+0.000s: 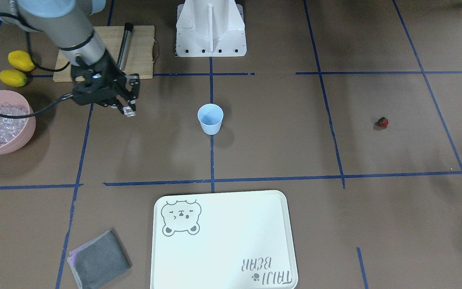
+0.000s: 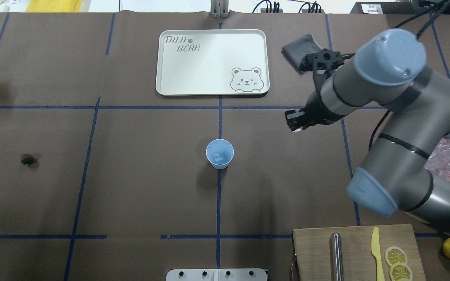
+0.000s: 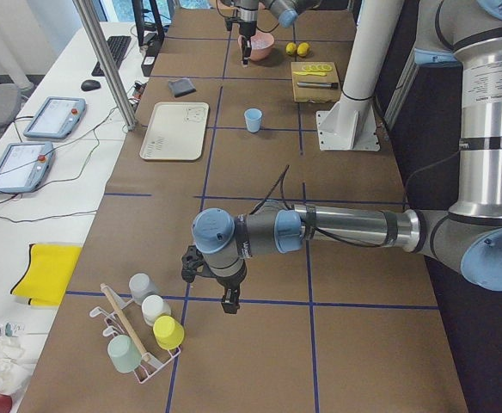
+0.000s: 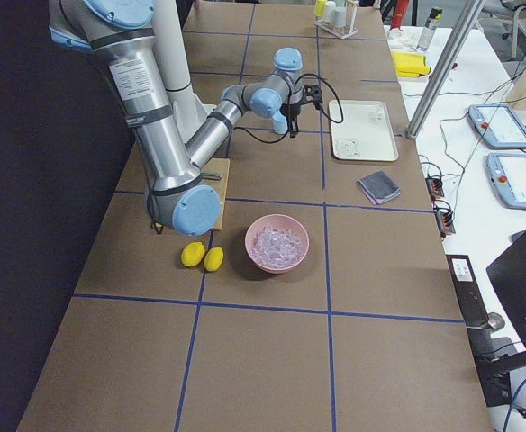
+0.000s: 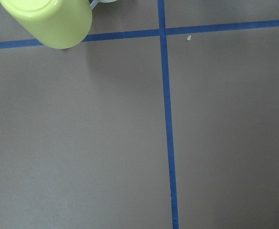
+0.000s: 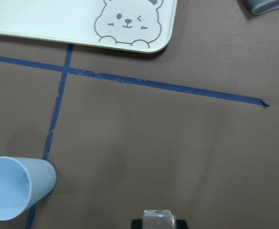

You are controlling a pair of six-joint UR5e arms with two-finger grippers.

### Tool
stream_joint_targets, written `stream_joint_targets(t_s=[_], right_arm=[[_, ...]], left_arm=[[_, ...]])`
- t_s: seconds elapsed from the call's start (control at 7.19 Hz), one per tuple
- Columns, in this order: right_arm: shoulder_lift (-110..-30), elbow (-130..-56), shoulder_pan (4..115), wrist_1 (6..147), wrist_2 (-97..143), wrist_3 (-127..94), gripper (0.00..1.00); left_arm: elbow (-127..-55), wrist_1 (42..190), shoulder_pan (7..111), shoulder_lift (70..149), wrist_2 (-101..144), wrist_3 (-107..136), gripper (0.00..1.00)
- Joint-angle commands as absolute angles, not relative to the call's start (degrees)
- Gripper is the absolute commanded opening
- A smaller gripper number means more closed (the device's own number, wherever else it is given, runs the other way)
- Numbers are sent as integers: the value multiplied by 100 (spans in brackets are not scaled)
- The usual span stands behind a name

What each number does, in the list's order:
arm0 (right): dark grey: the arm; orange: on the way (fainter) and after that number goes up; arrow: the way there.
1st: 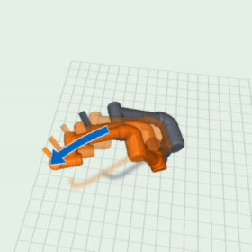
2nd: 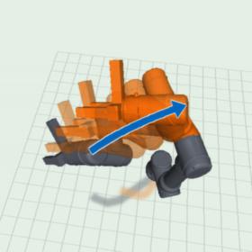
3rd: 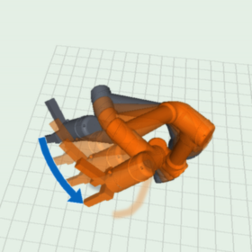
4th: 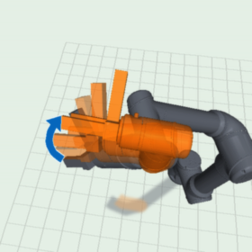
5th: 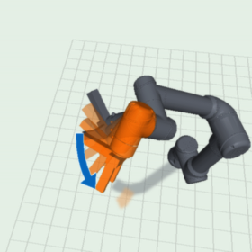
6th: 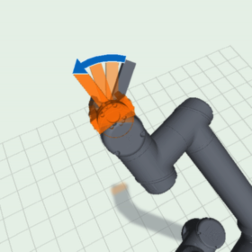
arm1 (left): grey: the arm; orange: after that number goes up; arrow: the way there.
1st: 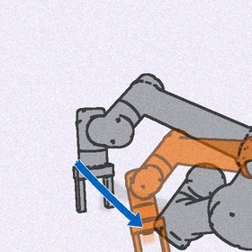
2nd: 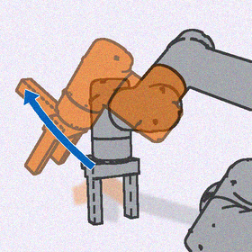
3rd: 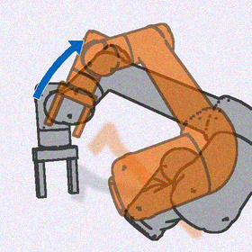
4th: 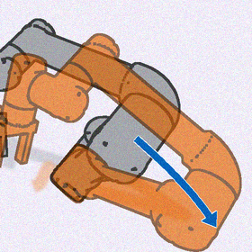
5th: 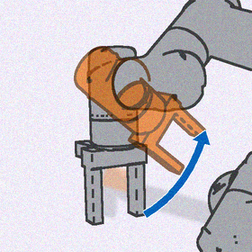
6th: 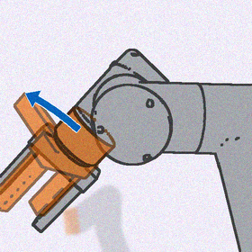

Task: Put ice and strawberries in cup
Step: 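Carry the ice with the right gripper over the blue cup, then open the right gripper above the blue cup to release the ice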

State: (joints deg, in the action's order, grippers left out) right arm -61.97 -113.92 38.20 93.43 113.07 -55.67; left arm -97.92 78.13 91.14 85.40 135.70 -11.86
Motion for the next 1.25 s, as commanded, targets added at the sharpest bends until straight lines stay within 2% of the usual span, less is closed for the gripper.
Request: stream_joint_targets(t_s=[0.0,0.28,0.7,0.83,0.97,1.11], right_arm=[[-5347,-11068,3166,9694,10698,-6281,0],[-4661,-10296,2736,9686,10207,-6765,0],[-4413,-9810,2549,9659,10011,-6829,2],[-4273,-9626,2549,9659,10002,-6820,14],[-4280,-9633,2549,9659,10011,-6786,59],[-4289,-9668,2549,9668,9959,-6750,98]], left_arm=[[-9791,7813,9114,8543,13570,-1187,100],[-9765,7813,9114,8543,13570,-1187,100],[-9729,7813,9114,8534,13570,-1187,100],[-9738,7813,9114,8534,13570,-1187,100],[-9738,7813,9114,8534,13570,-1187,100],[-9738,7813,9114,8534,13570,-1187,100]])
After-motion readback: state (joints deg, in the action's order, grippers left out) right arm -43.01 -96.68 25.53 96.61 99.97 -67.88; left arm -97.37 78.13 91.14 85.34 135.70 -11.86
